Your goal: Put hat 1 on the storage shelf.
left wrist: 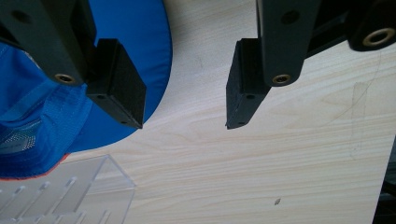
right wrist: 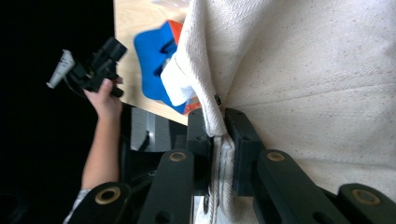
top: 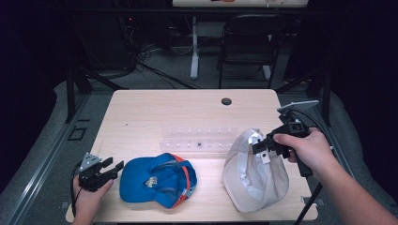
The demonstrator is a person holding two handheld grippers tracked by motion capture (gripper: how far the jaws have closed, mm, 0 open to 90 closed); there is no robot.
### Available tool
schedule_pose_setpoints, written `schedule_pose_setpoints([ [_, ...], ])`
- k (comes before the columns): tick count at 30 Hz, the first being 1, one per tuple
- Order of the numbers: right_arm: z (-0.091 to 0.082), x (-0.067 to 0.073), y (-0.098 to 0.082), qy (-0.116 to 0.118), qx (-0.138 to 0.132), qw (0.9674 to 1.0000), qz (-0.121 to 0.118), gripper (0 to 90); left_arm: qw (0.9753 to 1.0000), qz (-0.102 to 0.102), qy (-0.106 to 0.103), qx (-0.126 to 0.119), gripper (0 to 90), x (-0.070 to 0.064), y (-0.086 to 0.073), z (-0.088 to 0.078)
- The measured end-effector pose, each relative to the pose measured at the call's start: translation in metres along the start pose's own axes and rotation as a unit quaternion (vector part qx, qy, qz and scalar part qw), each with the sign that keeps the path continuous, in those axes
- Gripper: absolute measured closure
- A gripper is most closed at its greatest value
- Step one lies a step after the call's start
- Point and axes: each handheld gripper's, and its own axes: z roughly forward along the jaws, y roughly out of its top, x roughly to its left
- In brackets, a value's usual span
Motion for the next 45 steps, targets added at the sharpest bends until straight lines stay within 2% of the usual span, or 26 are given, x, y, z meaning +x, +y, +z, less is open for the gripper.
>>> schedule_pose_setpoints([
  [5, -0.007, 0.0, 0.002, 0.02, -0.01, 0.9997, 0.005, 81.1, 1.0, 0.003, 0.001, 0.002, 48.1, -0.001, 0.0, 0.0],
  [7, -0.012, 0.002, 0.005, 0.038, -0.025, 0.9989, 0.006, 81.1, 1.0, 0.003, 0.0, 0.001, 48.1, 0.0, 0.0, 0.001],
  [12, -0.019, 0.009, 0.012, 0.061, -0.042, 0.9973, -0.002, 81.1, 1.0, -0.001, -0.001, 0.001, 47.9, 0.0, 0.0, 0.0],
  [21, -0.022, 0.029, 0.028, 0.05, -0.053, 0.9973, -0.005, 81.1, 1.0, 0.001, -0.002, 0.0, 47.8, 0.0, 0.001, -0.001],
  [26, -0.025, 0.047, 0.041, 0.033, -0.061, 0.9976, -0.006, 81.1, 1.0, 0.002, -0.004, 0.004, 47.7, 0.0, 0.001, 0.0],
  [33, -0.025, 0.065, 0.056, 0.032, -0.072, 0.9969, -0.01, 81.1, 1.0, 0.0, -0.004, -0.002, 47.7, 0.0, 0.001, -0.001],
  [34, -0.022, 0.07, 0.061, 0.035, -0.074, 0.9966, -0.013, 81.1, 1.0, 0.001, -0.005, 0.002, 47.8, 0.0, 0.001, -0.001],
  [41, -0.012, 0.083, 0.076, 0.042, -0.08, 0.9958, -0.013, 81.1, 0.9999, 0.008, -0.007, -0.003, 48.2, -0.002, 0.002, 0.0],
  [45, 0.0, 0.091, 0.089, 0.045, -0.088, 0.995, -0.01, 81.1, 0.9999, 0.011, -0.008, -0.009, 48.0, -0.002, 0.002, -0.001],
])
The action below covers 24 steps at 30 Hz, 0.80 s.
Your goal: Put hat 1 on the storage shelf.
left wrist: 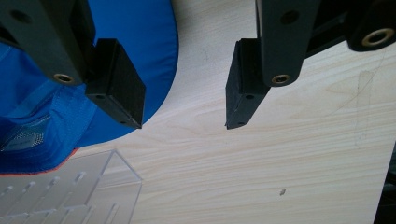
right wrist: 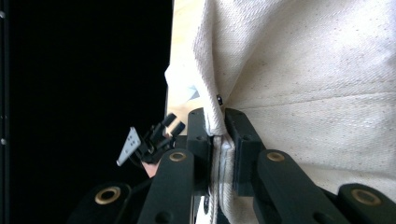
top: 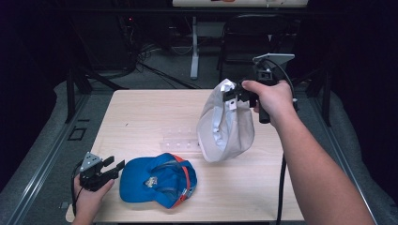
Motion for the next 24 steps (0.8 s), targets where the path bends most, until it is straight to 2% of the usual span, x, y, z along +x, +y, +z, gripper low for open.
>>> schedule_pose_setpoints([
  [4, 0.008, 0.004, 0.006, 0.008, -0.008, 0.9999, 0.002, 81.1, 1.0, 0.002, -0.001, -0.004, 47.7, -0.001, 0.0, -0.001],
  [10, 0.022, 0.012, 0.017, 0.019, -0.023, 0.9995, 0.007, 81.1, 0.9998, 0.018, 0.001, -0.011, 47.9, -0.005, 0.002, -0.002],
  [11, 0.029, 0.014, 0.02, 0.02, -0.024, 0.9995, 0.011, 81.1, 0.9997, 0.022, -0.001, -0.011, 47.7, -0.006, 0.003, -0.002],
  [16, 0.038, 0.018, 0.026, 0.024, -0.031, 0.9991, 0.016, 81.0, 0.9996, 0.021, -0.008, -0.015, 47.8, -0.009, 0.004, -0.003],
  [19, 0.047, 0.022, 0.03, 0.035, -0.038, 0.9983, 0.025, 81.0, 0.9993, 0.025, -0.01, -0.025, 47.5, -0.012, 0.007, -0.008],
  [22, 0.052, 0.023, 0.032, 0.036, -0.043, 0.998, 0.03, 81.0, 0.9989, 0.024, -0.022, -0.035, 47.6, -0.015, 0.009, -0.009],
  [24, 0.059, 0.026, 0.034, 0.039, -0.046, 0.9977, 0.033, 81.1, 0.9983, 0.033, -0.029, -0.037, 47.6, -0.021, 0.012, -0.011],
])
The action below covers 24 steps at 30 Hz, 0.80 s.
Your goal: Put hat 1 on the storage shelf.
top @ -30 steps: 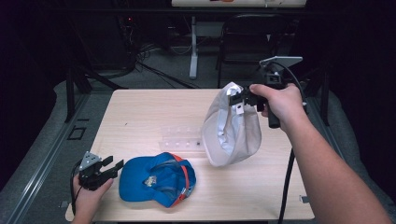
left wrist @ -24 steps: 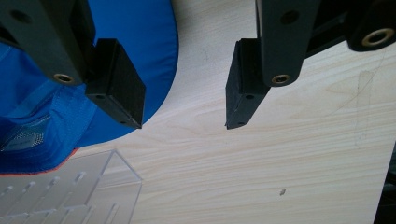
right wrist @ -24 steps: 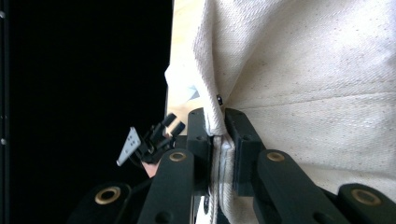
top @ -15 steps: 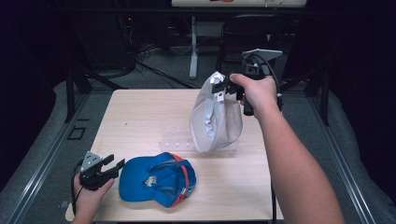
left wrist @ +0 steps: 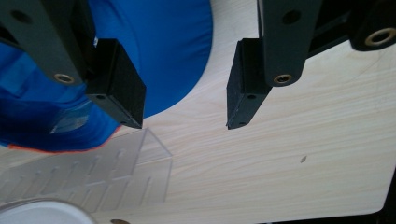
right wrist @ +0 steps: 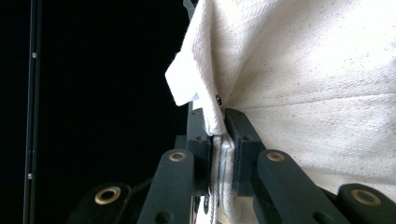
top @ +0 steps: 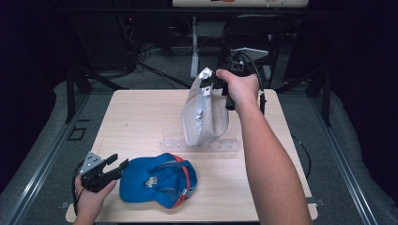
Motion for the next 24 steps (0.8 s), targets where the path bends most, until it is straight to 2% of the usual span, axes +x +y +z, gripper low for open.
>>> schedule_pose_setpoints([
  [2, 0.005, 0.002, 0.0, -0.003, 0.002, 1.0, -0.003, 81.0, 1.0, 0.007, -0.004, -0.003, 47.7, -0.006, 0.004, -0.001],
  [3, 0.01, 0.004, -0.001, -0.006, 0.001, 1.0, -0.003, 81.0, 0.9998, 0.02, -0.009, -0.004, 47.7, -0.013, 0.008, -0.002],
  [4, 0.01, 0.004, -0.001, -0.006, 0.001, 1.0, -0.003, 81.0, 0.9998, 0.02, -0.009, -0.004, 47.7, -0.013, 0.008, -0.002],
  [8, 0.023, 0.006, -0.002, -0.018, 0.005, 0.9998, -0.008, 81.0, 0.9983, 0.048, -0.028, -0.015, 47.2, -0.036, 0.023, 0.0],
  [10, 0.026, 0.008, -0.003, -0.014, 0.006, 0.9998, -0.009, 81.0, 0.9981, 0.052, -0.03, -0.018, 46.6, -0.04, 0.025, 0.001],
  [11, 0.028, 0.01, -0.004, -0.015, 0.006, 0.9998, -0.011, 81.0, 0.997, 0.064, -0.04, -0.016, 46.3, -0.049, 0.032, 0.005],
  [12, 0.028, 0.01, -0.004, -0.015, 0.006, 0.9998, -0.011, 81.0, 0.997, 0.064, -0.04, -0.016, 46.0, -0.049, 0.032, 0.005],
  [14, 0.031, 0.01, -0.005, -0.023, 0.008, 0.9996, -0.016, 81.0, 0.9957, 0.077, -0.051, -0.012, 44.9, -0.064, 0.043, 0.015],
  [16, 0.03, 0.01, -0.005, -0.024, 0.006, 0.9995, -0.018, 81.0, 0.9952, 0.081, -0.054, -0.01, 44.7, -0.069, 0.046, 0.018],
  [18, 0.029, 0.01, -0.004, -0.024, 0.004, 0.9996, -0.017, 81.0, 0.9942, 0.088, -0.062, -0.006, 44.1, -0.08, 0.052, 0.026],
  [20, 0.028, 0.009, -0.004, -0.022, 0.002, 0.9996, -0.017, 80.9, 0.9928, 0.1, -0.066, -0.002, 43.7, -0.092, 0.057, 0.034],
  [21, 0.027, 0.009, -0.004, -0.021, 0.001, 0.9996, -0.017, 80.9, 0.9909, 0.115, -0.069, 0.004, 43.5, -0.104, 0.063, 0.043],
  [22, 0.027, 0.009, -0.004, -0.021, 0.001, 0.9996, -0.017, 80.9, 0.9901, 0.122, -0.069, 0.006, 43.5, -0.11, 0.066, 0.048],
  [24, 0.026, 0.009, -0.004, -0.021, -0.001, 0.9996, -0.017, 80.9, 0.9895, 0.127, -0.069, 0.008, 43.5, -0.115, 0.068, 0.051],
])
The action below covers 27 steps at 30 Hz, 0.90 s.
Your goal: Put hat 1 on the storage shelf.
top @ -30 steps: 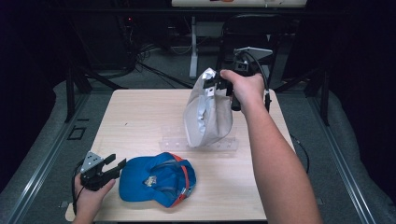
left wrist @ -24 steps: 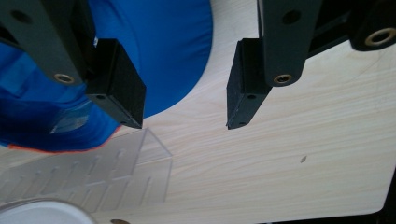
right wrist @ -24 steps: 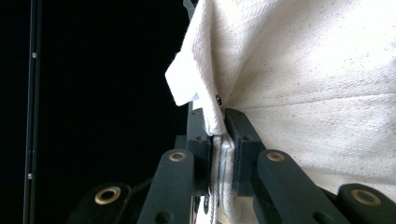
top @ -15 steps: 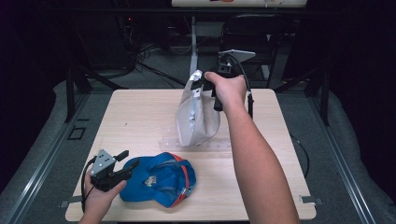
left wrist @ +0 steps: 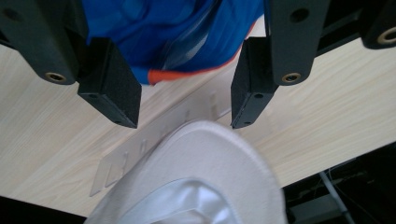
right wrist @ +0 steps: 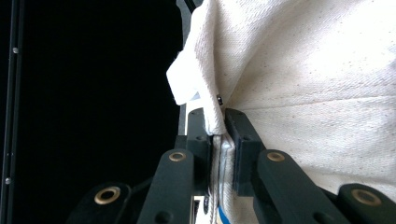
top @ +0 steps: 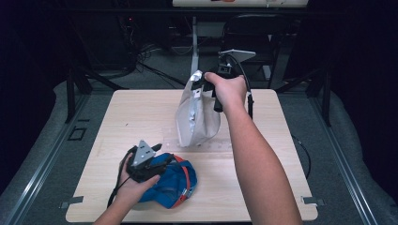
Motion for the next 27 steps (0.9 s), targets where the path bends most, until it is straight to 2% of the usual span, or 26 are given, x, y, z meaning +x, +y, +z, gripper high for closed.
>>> schedule_pose_setpoints([
  [4, -0.002, -0.001, 0.0, -0.003, -0.005, 1.0, 0.0, 80.9, 0.9998, 0.016, -0.004, 0.008, 43.6, -0.016, 0.016, 0.023],
  [5, -0.003, -0.001, 0.0, -0.004, -0.007, 1.0, 0.002, 80.9, 0.9998, 0.016, -0.004, 0.008, 43.6, -0.016, 0.016, 0.023],
  [10, -0.008, -0.003, 0.0, -0.006, -0.008, 0.9999, 0.0, 80.9, 0.9996, 0.024, -0.001, 0.017, 44.4, -0.028, 0.028, 0.043],
  [13, -0.01, -0.003, 0.0, -0.003, -0.013, 0.9999, 0.0, 80.9, 0.9995, 0.026, 0.007, 0.019, 45.8, -0.034, 0.034, 0.052],
  [16, -0.012, -0.003, -0.001, -0.004, -0.012, 0.9999, -0.003, 80.9, 0.9993, 0.026, 0.018, 0.021, 50.3, -0.036, 0.037, 0.058],
  [19, -0.014, -0.003, -0.002, -0.003, -0.012, 0.9999, -0.003, 80.9, 0.9988, 0.024, 0.027, 0.034, 54.9, -0.038, 0.04, 0.066],
  [26, -0.018, -0.002, -0.003, 0.001, -0.014, 0.9999, -0.003, 80.8, 0.9987, 0.021, 0.016, 0.043, 70.3, -0.033, 0.038, 0.071],
  [27, -0.018, -0.002, -0.003, -0.003, -0.013, 0.9999, -0.004, 80.8, 0.9984, 0.029, 0.019, 0.044, 72.0, -0.03, 0.037, 0.071],
])
